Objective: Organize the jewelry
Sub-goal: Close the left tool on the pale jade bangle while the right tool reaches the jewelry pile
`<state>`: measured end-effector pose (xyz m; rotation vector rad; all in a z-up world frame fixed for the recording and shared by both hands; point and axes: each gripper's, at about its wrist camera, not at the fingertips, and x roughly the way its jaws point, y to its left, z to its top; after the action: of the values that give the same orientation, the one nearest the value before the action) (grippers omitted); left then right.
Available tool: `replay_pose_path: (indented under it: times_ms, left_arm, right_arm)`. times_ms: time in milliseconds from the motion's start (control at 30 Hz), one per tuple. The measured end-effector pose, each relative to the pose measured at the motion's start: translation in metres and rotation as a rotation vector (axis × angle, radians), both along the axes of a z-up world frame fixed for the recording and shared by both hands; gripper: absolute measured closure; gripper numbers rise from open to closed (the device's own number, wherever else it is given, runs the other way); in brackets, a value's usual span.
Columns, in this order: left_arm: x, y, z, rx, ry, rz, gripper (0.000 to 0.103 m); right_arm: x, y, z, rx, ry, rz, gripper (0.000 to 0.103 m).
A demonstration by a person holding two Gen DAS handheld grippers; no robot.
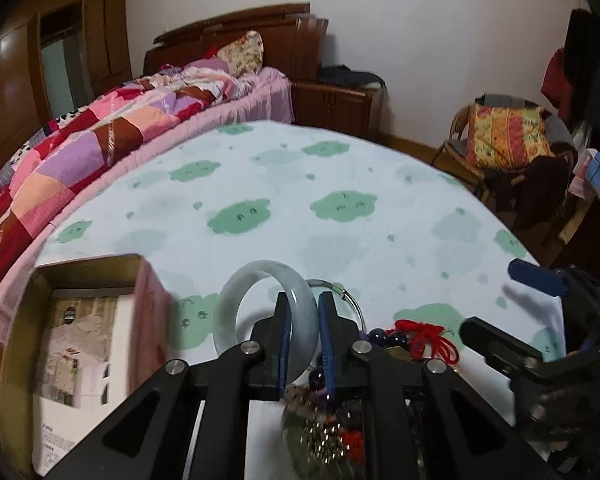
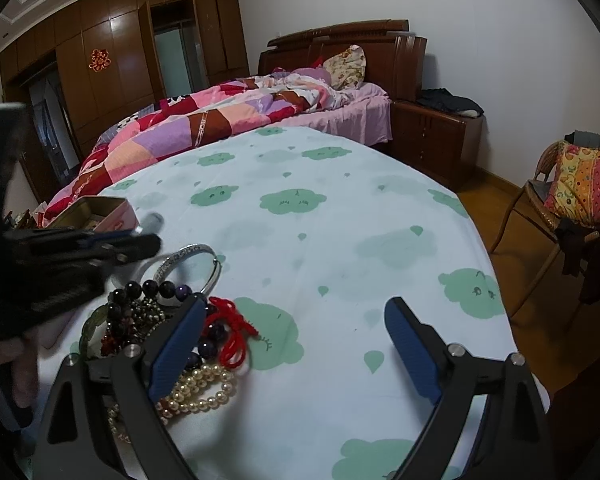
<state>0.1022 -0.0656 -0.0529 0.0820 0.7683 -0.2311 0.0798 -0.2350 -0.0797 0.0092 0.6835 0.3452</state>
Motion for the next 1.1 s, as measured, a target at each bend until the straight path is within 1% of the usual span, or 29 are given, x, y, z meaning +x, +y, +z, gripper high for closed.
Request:
replay_pose_path:
  times_ms: [133, 200, 333, 400, 500, 567, 633, 700, 833, 900, 933, 1000, 1033, 1067, 1100]
  left_arm:
    - [-0.011, 0.004, 0.009, -0.034, -0.026, -0.005, 0.09]
    - [-0.017, 0.005, 0.012, -0.037, -0.041, -0.004, 0.09]
    - [-0.028, 0.005, 0.017, -0.017, -0.074, 0.002, 0.09]
    - [-0.031, 0.004, 0.016, 0.01, -0.091, 0.009, 0.09]
    - [-0.033, 0.005, 0.014, 0.01, -0.093, 0.009, 0.09]
    - [-0.034, 0.006, 0.014, 0.014, -0.096, 0.011, 0.09]
    - [-0.036, 0.007, 0.012, 0.015, -0.101, 0.013, 0.09]
    - [-0.035, 0.008, 0.011, 0.006, -0.098, 0.011, 0.09]
    - [-0.039, 0.011, 0.01, -0.001, -0.103, 0.011, 0.09]
    - [-0.04, 0.012, 0.01, -0.003, -0.106, 0.013, 0.09]
    - [-0.041, 0.012, 0.011, -0.006, -0.108, 0.013, 0.09]
    - [-0.042, 0.012, 0.011, -0.006, -0.111, 0.015, 0.09]
    - [-0.042, 0.012, 0.012, -0.007, -0.112, 0.017, 0.09]
    - [-0.042, 0.013, 0.012, -0.009, -0.112, 0.018, 0.09]
    - [-0.042, 0.013, 0.012, -0.01, -0.113, 0.02, 0.09]
  right_arm:
    - [0.0, 0.003, -0.002, -0.012, 0.006, 0.005, 0.01]
    - [-0.001, 0.004, -0.002, -0.02, 0.003, 0.008, 0.01]
    - [-0.002, 0.007, -0.002, -0.031, -0.001, 0.035, 0.01]
    - [-0.001, 0.009, -0.004, -0.038, 0.006, 0.05, 0.014]
    - [-0.001, 0.013, -0.008, -0.046, 0.026, 0.078, 0.028]
    - [0.0, 0.016, -0.01, -0.06, 0.047, 0.099, 0.046]
    - [0.001, 0.019, -0.011, -0.063, 0.064, 0.128, 0.052]
    - [0.002, 0.023, -0.01, -0.071, 0.074, 0.148, 0.053]
    - [0.006, 0.035, -0.005, -0.124, 0.072, 0.178, 0.055]
    - [0.012, 0.041, -0.006, -0.146, 0.086, 0.192, 0.057]
    - [0.015, 0.046, -0.008, -0.167, 0.1, 0.205, 0.06]
    - [0.019, 0.05, -0.011, -0.169, 0.117, 0.235, 0.063]
    - [0.021, 0.051, -0.012, -0.161, 0.133, 0.25, 0.071]
    - [0.021, 0.05, -0.011, -0.134, 0.145, 0.265, 0.089]
    - [0.022, 0.047, -0.011, -0.1, 0.159, 0.271, 0.09]
